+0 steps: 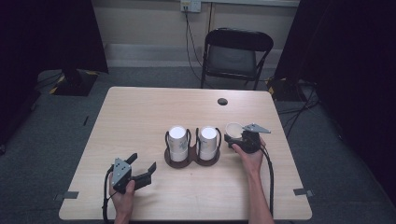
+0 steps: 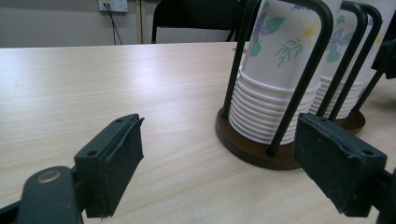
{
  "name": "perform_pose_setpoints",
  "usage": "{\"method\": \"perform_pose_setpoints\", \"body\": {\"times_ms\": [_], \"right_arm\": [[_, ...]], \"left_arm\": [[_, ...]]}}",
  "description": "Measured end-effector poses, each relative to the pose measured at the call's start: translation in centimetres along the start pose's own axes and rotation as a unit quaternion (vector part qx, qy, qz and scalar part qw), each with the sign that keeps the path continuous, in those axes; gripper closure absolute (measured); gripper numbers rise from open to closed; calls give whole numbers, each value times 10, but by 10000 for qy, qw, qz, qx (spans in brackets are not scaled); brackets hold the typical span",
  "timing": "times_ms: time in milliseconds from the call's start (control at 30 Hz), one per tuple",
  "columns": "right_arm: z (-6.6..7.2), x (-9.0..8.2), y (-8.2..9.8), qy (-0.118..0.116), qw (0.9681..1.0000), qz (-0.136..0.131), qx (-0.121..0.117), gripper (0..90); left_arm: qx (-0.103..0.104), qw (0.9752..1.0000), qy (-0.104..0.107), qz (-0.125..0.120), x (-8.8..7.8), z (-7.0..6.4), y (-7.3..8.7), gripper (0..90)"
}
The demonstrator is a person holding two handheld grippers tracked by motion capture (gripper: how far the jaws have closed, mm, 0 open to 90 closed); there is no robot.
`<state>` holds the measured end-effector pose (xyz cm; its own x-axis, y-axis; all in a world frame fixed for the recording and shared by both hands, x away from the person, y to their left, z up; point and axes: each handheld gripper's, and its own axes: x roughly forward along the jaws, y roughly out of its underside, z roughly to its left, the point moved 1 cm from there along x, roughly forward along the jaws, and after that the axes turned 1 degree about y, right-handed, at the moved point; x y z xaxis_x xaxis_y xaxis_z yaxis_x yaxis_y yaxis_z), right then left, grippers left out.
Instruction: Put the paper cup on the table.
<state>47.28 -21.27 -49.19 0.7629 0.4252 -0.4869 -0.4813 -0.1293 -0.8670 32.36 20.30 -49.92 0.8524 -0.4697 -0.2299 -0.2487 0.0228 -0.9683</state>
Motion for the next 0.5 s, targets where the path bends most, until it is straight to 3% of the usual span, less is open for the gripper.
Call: {"method": "perform_pose_setpoints", "body": {"times_ms": [500], "right_arm": [[-2,-12,0,-20,9999,112,110,156]], "left_arm": [[22,10000,-49,9,0,-1,0,161]]}}
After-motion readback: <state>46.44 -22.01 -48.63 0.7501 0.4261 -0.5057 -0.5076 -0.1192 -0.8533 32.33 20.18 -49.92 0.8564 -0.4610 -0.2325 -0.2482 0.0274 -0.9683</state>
